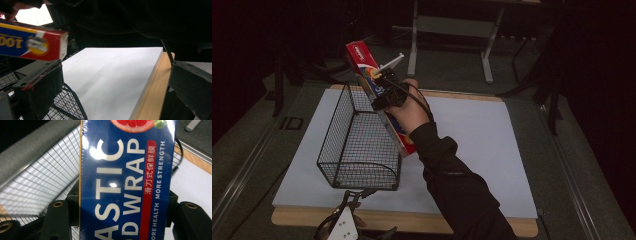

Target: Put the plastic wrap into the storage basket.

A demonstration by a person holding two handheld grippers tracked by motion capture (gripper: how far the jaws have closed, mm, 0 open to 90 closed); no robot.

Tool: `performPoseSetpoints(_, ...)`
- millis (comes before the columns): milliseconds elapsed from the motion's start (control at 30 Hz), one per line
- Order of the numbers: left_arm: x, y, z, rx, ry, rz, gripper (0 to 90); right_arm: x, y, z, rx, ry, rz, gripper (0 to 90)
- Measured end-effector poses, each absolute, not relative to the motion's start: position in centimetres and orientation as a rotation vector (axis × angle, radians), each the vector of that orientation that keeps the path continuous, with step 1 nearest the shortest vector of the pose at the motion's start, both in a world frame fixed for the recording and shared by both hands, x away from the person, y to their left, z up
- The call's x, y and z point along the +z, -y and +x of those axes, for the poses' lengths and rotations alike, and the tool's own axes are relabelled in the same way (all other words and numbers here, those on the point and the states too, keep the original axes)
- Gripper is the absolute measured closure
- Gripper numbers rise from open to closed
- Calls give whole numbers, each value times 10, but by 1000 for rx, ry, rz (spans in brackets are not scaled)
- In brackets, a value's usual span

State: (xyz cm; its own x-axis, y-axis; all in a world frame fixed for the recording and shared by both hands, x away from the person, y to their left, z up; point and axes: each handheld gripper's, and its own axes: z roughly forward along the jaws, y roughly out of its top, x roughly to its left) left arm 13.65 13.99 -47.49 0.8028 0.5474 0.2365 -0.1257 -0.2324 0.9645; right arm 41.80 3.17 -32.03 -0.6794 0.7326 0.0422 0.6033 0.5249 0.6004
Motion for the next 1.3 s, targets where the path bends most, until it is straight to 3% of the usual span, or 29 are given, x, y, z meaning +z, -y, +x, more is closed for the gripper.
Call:
performPoseSetpoints(667, -474, -142, 135, 646, -325, 1700, 2, -352, -82, 419, 982, -2517, 1172, 403)
performPoseSetpoints(1300, -475, -141, 136, 640, -323, 1703, 2, -407, -89, 424, 923, -2531, 1208, 403)
